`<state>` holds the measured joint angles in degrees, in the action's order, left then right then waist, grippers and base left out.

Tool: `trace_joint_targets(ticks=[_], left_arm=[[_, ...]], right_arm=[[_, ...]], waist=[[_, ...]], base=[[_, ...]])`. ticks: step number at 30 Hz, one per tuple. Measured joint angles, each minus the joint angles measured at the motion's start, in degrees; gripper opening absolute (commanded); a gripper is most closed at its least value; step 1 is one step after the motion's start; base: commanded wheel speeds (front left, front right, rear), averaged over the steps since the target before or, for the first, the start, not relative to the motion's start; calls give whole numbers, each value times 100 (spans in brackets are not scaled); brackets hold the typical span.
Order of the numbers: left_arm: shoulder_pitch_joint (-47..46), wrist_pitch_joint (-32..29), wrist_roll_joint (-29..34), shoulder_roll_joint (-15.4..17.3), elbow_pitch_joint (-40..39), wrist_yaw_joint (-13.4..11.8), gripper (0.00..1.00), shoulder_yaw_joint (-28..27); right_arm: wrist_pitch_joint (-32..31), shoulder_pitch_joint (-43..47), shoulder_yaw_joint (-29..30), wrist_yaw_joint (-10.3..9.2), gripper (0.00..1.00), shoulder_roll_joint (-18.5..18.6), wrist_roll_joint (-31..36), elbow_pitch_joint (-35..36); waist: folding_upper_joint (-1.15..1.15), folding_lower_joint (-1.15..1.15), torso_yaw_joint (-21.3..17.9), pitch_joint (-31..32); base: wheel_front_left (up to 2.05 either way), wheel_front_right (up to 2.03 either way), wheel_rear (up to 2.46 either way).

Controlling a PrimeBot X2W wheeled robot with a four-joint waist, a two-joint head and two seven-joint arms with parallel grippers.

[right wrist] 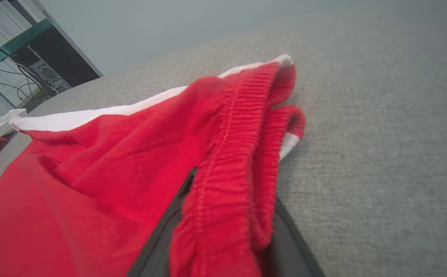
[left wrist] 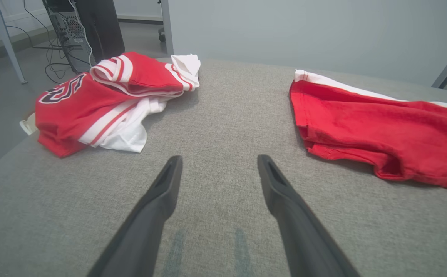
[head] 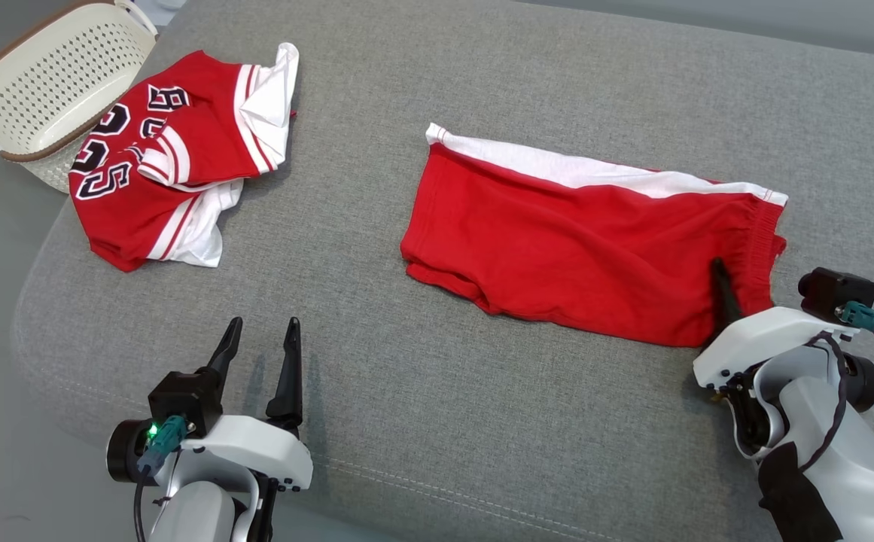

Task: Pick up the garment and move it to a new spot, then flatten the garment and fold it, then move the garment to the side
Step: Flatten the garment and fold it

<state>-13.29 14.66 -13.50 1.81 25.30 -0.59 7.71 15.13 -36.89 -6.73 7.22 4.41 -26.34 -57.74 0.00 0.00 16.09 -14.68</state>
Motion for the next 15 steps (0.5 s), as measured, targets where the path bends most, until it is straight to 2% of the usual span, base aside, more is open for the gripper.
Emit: trace_joint_targets(ticks=[8,15], left_arm=[[57,0,-12,1,-2,2,100,-79],[121,0,37,2,52,59,100,-134]], right_arm=[[-34,272,122,2,0,60,-44,350],[-35,548,252,2,0,368,-223,515]], waist=[[0,0,-96,145],[0,0,-377,296]], base=[[0,0,0],[0,0,0]])
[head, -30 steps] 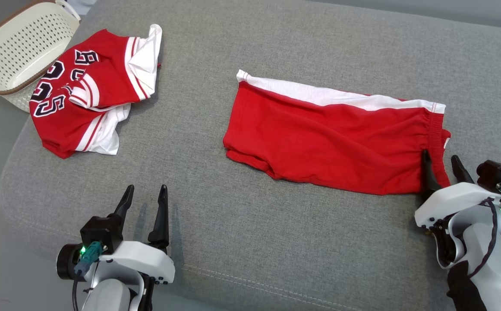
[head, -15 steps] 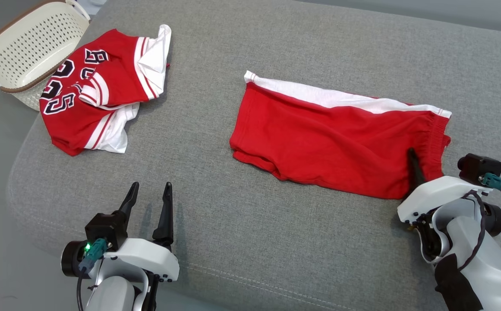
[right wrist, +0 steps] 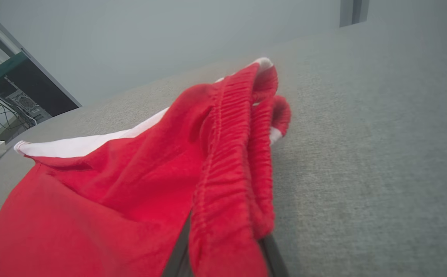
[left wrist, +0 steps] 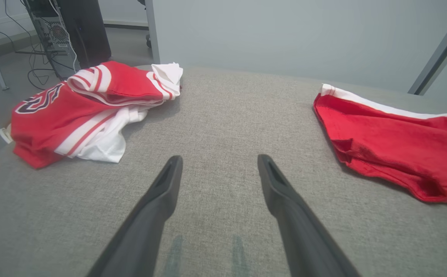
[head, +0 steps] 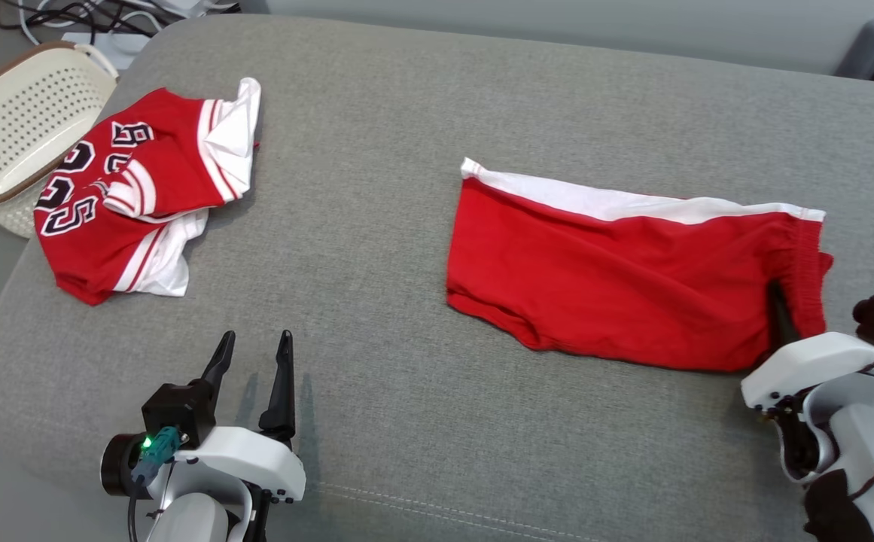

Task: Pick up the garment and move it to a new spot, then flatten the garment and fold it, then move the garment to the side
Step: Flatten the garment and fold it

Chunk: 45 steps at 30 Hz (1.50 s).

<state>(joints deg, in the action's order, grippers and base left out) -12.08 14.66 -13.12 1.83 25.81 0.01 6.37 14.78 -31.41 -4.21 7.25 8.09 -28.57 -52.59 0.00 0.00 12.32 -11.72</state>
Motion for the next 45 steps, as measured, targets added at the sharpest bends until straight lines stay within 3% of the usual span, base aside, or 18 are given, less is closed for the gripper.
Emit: trace_joint_targets(ticks=[6,10,22,35,36,37,38,42,45], left_arm=[[10,0,-10,1,67,2,100,97],[19,0,-10,2,86,3,100,163],[115,-1,-29,10,36,3,100,420],[113,0,-355,11,-179,-34,100,748],[113,0,-366,10,-190,-34,100,759],[113,0,-369,12,-196,-36,100,762],[114,-1,-370,12,-199,-43,100,761],[116,-1,-369,16,-241,-67,100,734],[118,0,-368,18,-280,-108,100,680]], right_arm=[[-12,-2,3,0,0,399,108,16],[-13,-103,-162,0,0,466,268,58],[-65,-488,-1702,0,0,-93,255,400],[-64,-1172,-2221,0,0,-205,13,-310],[-64,-1198,-2220,0,32,-200,8,-411],[-64,-1210,-2220,0,72,-192,8,-493],[-64,-1215,-2217,0,100,-189,8,-561],[-63,-1238,-2225,0,100,-215,-19,-590],[-56,-1252,-2202,0,100,-210,-32,-205]], waist=[[0,0,-188,105],[0,0,-229,158],[0,0,27,128],[0,0,787,-74],[0,0,847,-85],[0,0,902,-95],[0,0,953,-103],[0,0,1011,-115],[0,0,926,-108]], base=[[0,0,0],[0,0,0],[0,0,0],[0,0,0],[0,0,0],[0,0,0],[0,0,0],[0,0,0],[0,0,0]])
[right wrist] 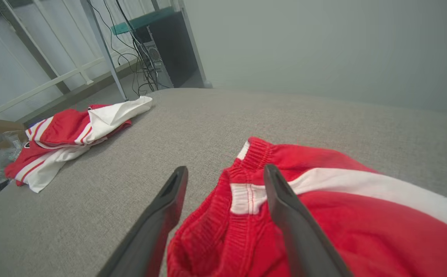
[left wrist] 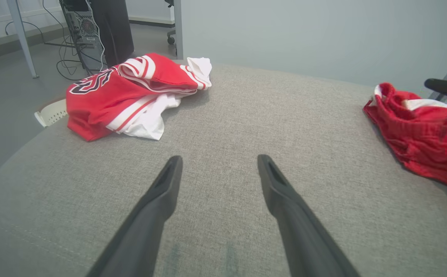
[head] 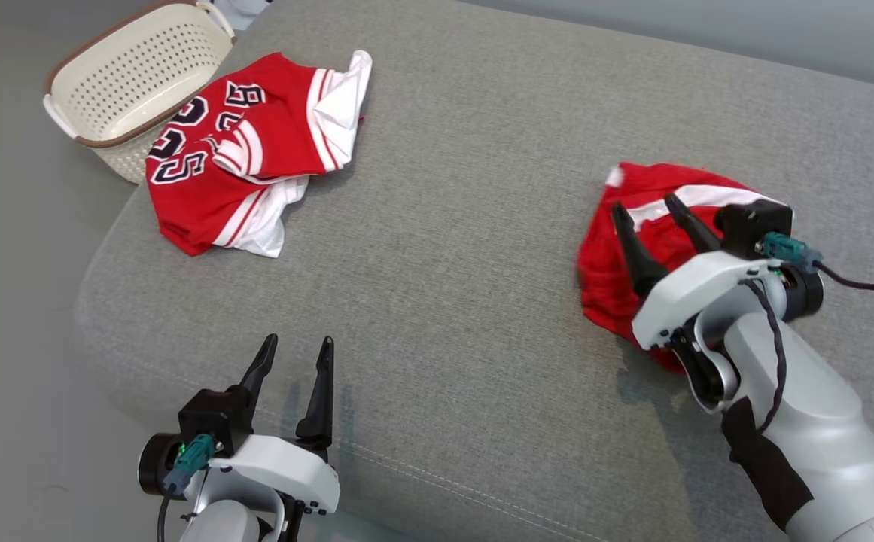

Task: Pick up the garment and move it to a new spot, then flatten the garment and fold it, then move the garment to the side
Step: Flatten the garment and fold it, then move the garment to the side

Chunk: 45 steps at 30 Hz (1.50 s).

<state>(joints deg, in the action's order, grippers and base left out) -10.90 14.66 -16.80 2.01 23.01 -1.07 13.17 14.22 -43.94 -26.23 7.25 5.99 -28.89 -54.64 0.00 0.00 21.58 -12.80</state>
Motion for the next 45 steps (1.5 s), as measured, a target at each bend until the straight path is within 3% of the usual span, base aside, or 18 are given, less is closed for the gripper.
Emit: trace_joint_targets(ticks=[3,8,12,17,37,38,39,40,41,45], left_arm=[[0,0,10,0,-15,0,100,-16],[-1,0,9,0,-37,0,100,19],[-3,0,9,-4,-38,0,100,66],[-2,0,10,1,-36,4,100,57],[-1,0,18,1,-11,56,100,63],[0,0,18,2,-7,56,100,59],[0,0,11,0,-4,56,100,55],[0,0,-1,-4,-4,56,100,52],[0,0,-1,-2,-1,56,100,49],[1,0,5,-1,23,56,100,37]], right_arm=[[5,13,55,0,100,5,-47,558],[19,236,623,0,100,189,-137,1124],[19,729,1155,-1,100,443,-74,1046],[19,1078,1457,-1,100,382,-64,878],[21,1148,1649,-1,100,168,-356,-111],[37,1131,1618,-1,97,166,-396,-131],[43,1114,1589,-1,69,166,-445,-146],[44,1097,1537,-1,5,169,-481,-157],[43,1079,1488,-1,0,172,-508,-159],[43,1078,1346,-1,0,157,-616,-131]], waist=[[0,0,-129,8],[0,0,-334,47],[0,0,-421,72],[0,0,-449,102],[0,0,-115,80],[0,0,-100,74],[0,0,-85,71],[0,0,-69,72],[0,0,-54,79],[0,0,-26,159]], base=[[0,0,0],[0,0,0],[0,0,0],[0,0,0],[0,0,0],[0,0,0],[0,0,0],[0,0,0],[0,0,0],[0,0,0]])
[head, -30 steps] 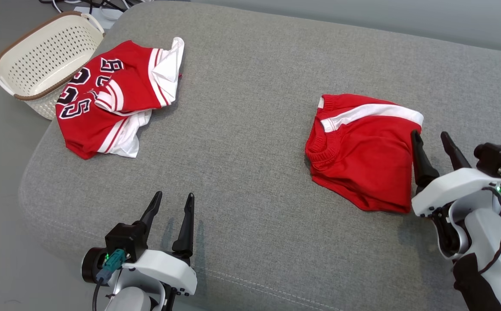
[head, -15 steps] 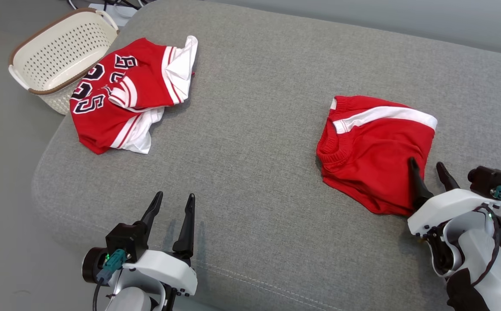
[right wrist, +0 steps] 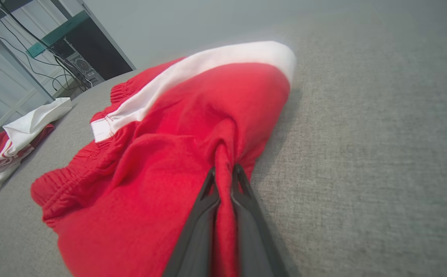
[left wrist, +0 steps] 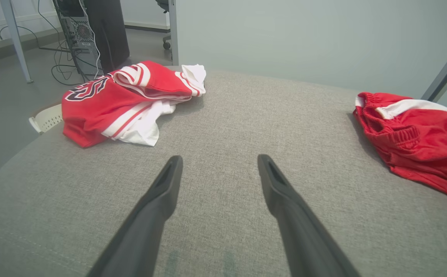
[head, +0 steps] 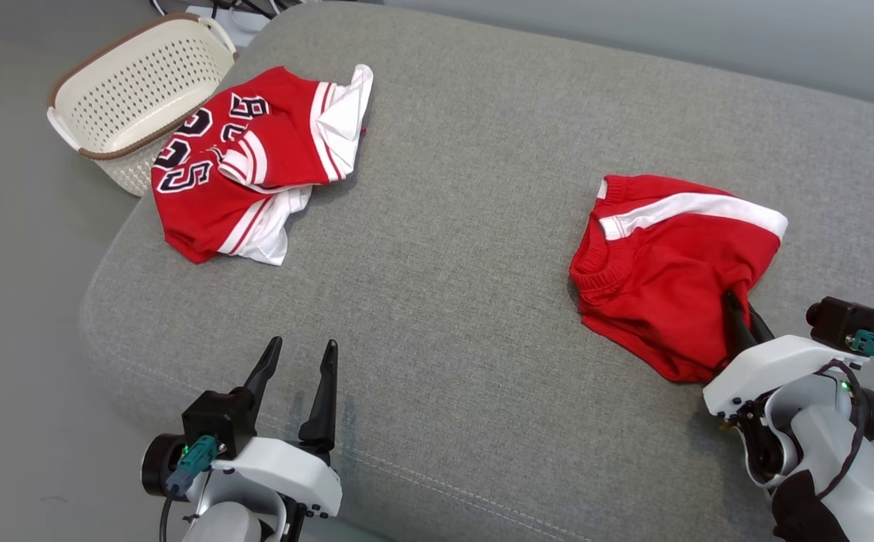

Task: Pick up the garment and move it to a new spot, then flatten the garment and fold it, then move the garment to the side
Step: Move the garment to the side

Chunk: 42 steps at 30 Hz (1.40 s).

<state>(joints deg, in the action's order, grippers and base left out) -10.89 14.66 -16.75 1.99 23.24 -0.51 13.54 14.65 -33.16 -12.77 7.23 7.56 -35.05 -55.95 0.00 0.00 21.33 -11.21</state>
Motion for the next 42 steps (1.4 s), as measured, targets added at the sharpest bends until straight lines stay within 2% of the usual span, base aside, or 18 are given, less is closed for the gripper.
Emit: trace_joint_targets(ticks=[8,16,35,42], left_arm=[[50,0,15,10,29,30,100,-103],[133,0,19,22,27,74,100,-98],[125,0,19,36,-93,88,100,-5],[98,0,27,37,-110,93,100,-4]], right_arm=[[-1,276,47,0,0,38,-33,372],[-1,531,272,0,0,123,-30,531],[-1,639,350,0,0,59,32,542],[-1,644,332,0,0,-10,21,545]], waist=[[0,0,-167,265],[0,0,-652,472],[0,0,-2670,543],[0,0,-3244,418]], base=[[0,0,0],[0,0,0],[0,0,0],[0,0,0]])
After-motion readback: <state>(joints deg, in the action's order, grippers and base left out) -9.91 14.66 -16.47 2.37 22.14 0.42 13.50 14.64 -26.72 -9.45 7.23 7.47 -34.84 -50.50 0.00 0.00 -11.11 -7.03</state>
